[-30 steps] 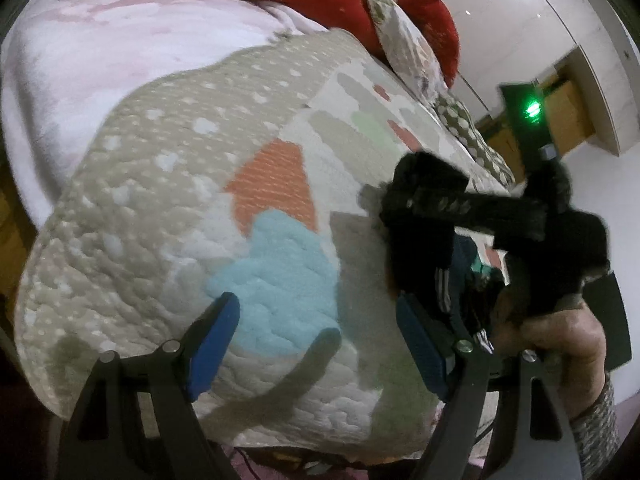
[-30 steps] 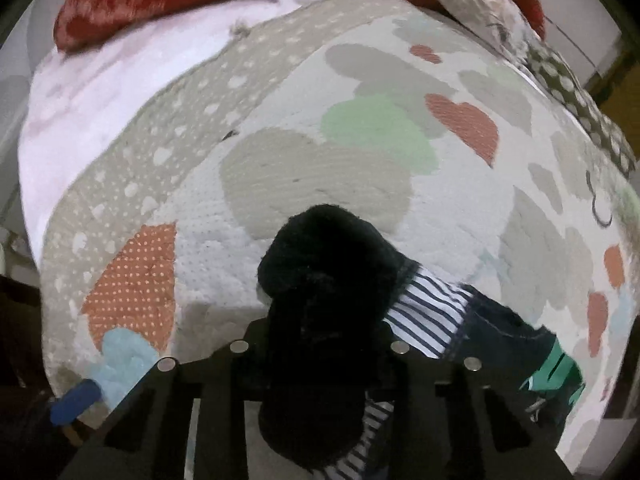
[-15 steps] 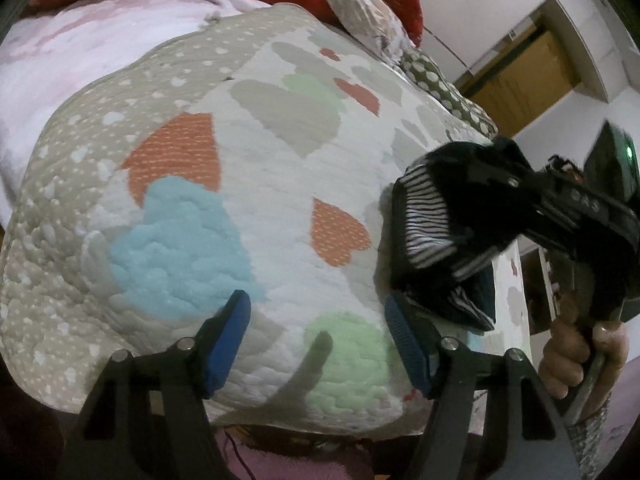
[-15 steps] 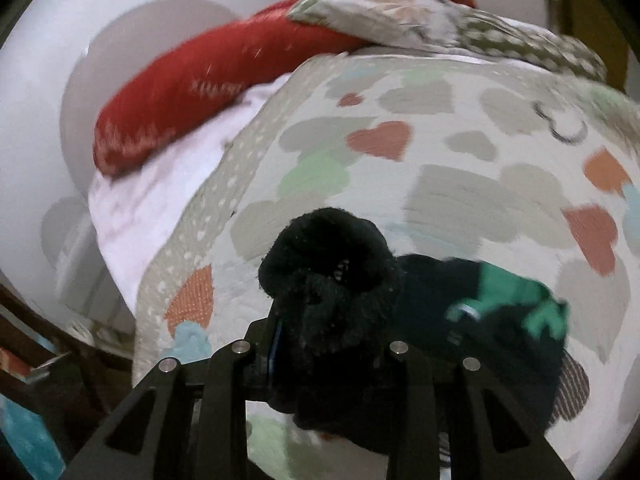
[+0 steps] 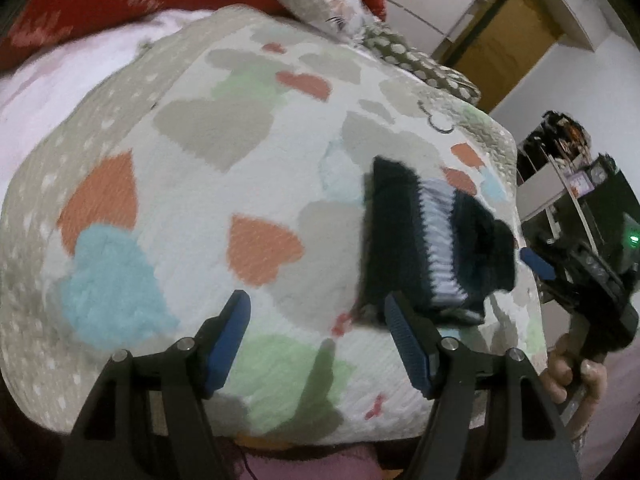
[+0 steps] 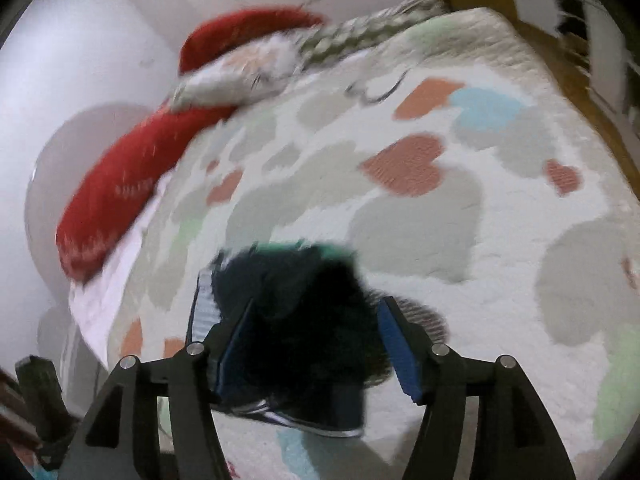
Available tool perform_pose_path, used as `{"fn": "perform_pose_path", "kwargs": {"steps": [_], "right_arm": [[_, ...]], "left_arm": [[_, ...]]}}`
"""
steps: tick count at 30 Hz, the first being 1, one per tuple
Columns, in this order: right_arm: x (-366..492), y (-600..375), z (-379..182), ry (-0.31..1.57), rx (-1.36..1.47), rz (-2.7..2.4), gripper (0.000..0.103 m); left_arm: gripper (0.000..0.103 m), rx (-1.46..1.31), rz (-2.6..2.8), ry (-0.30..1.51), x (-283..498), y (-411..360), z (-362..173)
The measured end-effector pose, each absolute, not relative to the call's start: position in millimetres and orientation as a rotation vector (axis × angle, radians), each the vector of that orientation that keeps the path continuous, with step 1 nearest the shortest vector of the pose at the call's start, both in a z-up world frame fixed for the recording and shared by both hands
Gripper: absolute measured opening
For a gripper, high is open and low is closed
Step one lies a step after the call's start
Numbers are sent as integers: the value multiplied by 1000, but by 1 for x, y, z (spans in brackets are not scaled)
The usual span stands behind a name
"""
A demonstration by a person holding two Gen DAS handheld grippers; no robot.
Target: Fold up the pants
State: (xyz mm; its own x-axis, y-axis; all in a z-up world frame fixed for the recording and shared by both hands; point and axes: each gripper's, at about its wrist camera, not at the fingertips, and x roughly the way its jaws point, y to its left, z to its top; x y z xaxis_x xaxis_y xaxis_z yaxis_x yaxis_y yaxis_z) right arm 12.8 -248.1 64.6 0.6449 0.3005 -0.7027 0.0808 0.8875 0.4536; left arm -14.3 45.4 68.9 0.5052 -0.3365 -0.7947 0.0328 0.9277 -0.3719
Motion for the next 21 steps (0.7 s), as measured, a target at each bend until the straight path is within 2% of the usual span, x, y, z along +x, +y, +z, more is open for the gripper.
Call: {"fn": "perform_pose_path", "kwargs": {"steps": [5,10,13,17,21], "right_arm": [[-6,-258,94,711,583,228,67],[18,-247,61,792,813,454,67],[30,-247,26,885,821,384,67],[25,-258,15,912,750,252,68],[17,-275,27,848,742,234,77]], "left_arm": [[69,-222,-309,985,4,1,80],[69,-141,-328,1076,24,-37,45],[70,-172,-329,1151,34,-36,25],[70,-217,-361,1122,33,-22,46],[76,-260,-349,1062,43,-1,65]]}}
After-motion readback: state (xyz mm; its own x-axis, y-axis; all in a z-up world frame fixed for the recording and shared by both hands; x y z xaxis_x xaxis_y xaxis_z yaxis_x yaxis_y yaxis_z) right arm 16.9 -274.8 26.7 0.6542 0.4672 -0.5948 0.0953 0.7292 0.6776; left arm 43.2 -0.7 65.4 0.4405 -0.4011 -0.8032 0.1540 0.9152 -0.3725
